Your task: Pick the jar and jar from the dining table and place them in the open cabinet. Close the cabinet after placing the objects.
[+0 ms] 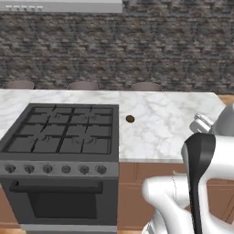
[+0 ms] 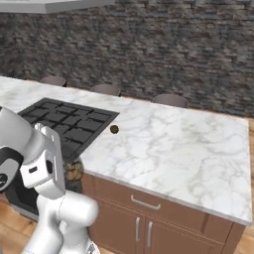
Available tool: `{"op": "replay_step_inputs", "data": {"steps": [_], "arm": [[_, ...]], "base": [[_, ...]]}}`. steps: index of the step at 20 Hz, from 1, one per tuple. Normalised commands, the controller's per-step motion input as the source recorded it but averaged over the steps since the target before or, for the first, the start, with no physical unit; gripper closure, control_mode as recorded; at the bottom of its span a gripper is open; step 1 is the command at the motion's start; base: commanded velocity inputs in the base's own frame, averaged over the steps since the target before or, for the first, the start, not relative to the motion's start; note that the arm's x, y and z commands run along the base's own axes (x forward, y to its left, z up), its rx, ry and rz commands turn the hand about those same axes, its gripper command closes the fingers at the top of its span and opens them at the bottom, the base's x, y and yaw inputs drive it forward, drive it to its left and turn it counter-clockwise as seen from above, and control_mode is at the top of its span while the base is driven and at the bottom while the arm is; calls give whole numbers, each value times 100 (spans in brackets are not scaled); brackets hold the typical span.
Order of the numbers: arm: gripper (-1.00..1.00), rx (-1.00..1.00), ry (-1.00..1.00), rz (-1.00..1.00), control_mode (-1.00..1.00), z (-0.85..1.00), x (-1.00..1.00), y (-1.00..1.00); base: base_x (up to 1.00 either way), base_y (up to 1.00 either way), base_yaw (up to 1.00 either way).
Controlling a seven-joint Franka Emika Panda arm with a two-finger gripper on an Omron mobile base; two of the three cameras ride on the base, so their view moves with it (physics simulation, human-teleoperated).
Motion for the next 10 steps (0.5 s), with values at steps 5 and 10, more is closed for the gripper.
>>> {"op": "replay_step_inputs", "data": {"steps": [5,10], "arm": [[100,0,0,0,100,0,0,0],[100,0,0,0,100,0,0,0]], "base": [[-18,1,29],[-3,9,29]]}}
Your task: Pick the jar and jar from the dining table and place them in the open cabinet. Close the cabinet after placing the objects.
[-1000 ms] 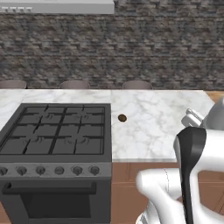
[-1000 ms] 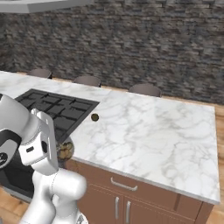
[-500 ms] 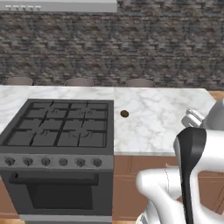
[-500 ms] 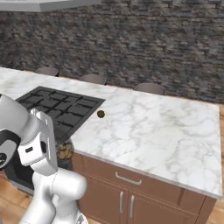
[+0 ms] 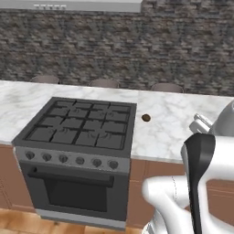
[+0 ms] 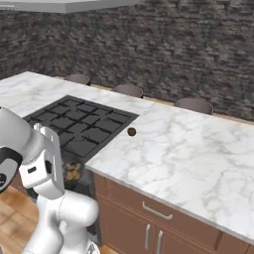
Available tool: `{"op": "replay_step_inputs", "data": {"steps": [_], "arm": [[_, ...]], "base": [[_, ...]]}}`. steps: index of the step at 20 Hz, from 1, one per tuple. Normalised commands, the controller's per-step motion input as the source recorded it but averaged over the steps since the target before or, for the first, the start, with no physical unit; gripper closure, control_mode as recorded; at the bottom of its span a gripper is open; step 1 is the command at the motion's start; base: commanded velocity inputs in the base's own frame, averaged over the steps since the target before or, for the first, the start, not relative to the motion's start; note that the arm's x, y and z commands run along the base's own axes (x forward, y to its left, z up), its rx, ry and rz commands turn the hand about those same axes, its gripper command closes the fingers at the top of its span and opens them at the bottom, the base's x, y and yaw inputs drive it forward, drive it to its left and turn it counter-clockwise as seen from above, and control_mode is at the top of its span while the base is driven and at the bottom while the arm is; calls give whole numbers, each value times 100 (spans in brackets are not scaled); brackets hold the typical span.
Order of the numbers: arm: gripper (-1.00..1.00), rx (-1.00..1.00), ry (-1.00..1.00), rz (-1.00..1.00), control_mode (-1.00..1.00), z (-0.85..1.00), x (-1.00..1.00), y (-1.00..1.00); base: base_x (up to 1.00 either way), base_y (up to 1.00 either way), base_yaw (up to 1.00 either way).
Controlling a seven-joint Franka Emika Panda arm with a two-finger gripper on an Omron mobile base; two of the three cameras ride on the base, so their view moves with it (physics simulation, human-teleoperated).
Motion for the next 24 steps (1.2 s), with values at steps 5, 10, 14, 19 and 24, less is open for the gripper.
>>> {"op": "replay_step_inputs", "data": {"steps": [5,10,14,19,24], "arm": [[100,0,0,0,100,0,0,0],[100,0,0,0,100,0,0,0],[100,0,0,0,100,0,0,0],[100,0,0,0,100,0,0,0],[100,0,0,0,100,0,0,0]], "base": [[0,16,26],[0,8,25],[0,6,25],[0,9,26],[-2,8,27]]}}
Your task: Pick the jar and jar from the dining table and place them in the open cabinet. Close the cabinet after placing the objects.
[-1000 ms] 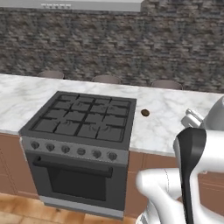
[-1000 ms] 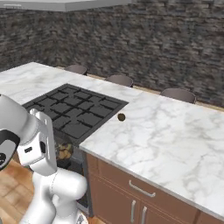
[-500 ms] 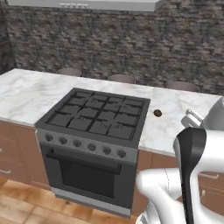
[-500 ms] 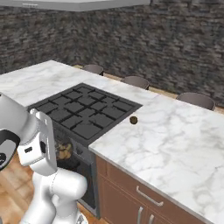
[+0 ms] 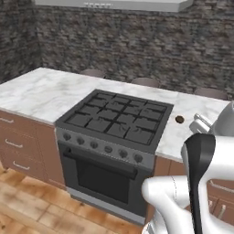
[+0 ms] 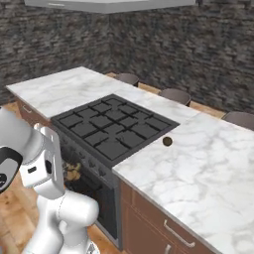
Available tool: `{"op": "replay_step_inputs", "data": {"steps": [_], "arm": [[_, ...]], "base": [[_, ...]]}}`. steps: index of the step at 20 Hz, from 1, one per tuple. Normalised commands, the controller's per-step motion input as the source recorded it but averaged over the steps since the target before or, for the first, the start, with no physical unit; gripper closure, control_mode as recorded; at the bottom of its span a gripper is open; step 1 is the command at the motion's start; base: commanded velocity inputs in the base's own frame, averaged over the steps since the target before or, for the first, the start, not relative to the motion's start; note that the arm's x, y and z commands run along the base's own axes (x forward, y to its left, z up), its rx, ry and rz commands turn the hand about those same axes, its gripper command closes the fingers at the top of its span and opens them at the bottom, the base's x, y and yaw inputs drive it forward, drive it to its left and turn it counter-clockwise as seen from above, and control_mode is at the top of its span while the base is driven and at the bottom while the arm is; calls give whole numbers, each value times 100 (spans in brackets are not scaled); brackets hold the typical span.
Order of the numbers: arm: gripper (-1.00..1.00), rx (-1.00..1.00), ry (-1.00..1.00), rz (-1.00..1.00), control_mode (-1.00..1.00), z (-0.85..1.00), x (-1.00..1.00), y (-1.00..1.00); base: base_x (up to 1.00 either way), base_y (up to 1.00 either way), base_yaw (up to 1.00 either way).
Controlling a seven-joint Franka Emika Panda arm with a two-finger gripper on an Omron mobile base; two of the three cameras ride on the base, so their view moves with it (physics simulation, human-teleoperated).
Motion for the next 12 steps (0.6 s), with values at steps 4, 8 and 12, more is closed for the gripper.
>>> {"op": "replay_step_inputs", "data": {"steps": [4,8,12], "arm": [[100,0,0,0,100,0,0,0],[100,0,0,0,100,0,0,0],[100,0,0,0,100,0,0,0]], "base": [[-16,6,29],[-25,0,28],[-38,0,28]]}}
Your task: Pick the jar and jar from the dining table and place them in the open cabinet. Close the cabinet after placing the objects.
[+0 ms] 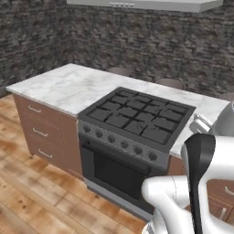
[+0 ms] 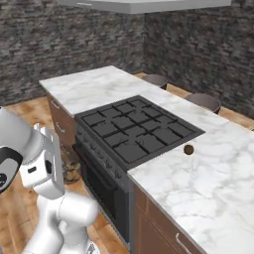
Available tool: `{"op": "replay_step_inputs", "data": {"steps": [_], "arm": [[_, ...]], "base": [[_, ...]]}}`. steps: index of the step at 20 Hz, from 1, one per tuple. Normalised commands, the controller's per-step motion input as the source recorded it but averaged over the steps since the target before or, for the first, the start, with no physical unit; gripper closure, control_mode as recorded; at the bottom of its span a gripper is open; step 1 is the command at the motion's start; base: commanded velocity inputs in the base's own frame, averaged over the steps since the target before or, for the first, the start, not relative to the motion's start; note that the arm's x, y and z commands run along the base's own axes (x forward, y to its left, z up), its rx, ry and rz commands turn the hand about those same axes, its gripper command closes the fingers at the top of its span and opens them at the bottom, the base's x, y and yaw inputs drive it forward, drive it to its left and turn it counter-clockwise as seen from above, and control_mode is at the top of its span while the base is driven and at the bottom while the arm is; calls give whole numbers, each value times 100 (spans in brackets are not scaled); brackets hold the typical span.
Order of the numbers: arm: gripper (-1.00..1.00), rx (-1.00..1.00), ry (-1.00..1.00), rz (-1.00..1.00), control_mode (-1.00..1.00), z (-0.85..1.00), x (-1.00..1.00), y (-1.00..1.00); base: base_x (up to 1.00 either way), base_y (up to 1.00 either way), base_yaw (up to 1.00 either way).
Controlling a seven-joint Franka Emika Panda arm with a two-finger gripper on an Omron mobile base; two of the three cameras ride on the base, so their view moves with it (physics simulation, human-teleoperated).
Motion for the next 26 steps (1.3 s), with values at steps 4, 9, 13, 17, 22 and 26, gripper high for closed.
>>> {"op": "replay_step_inputs", "data": {"steps": [4,9,13,17,22,26], "arm": [[100,0,0,0,100,0,0,0],[100,0,0,0,100,0,0,0],[100,0,0,0,100,0,0,0],[100,0,0,0,100,0,0,0],[100,0,0,0,100,0,0,0],[100,0,0,0,100,0,0,0]], "base": [[-40,8,29],[-28,16,29],[-11,20,29],[0,17,30],[0,14,31],[0,12,31]]}}
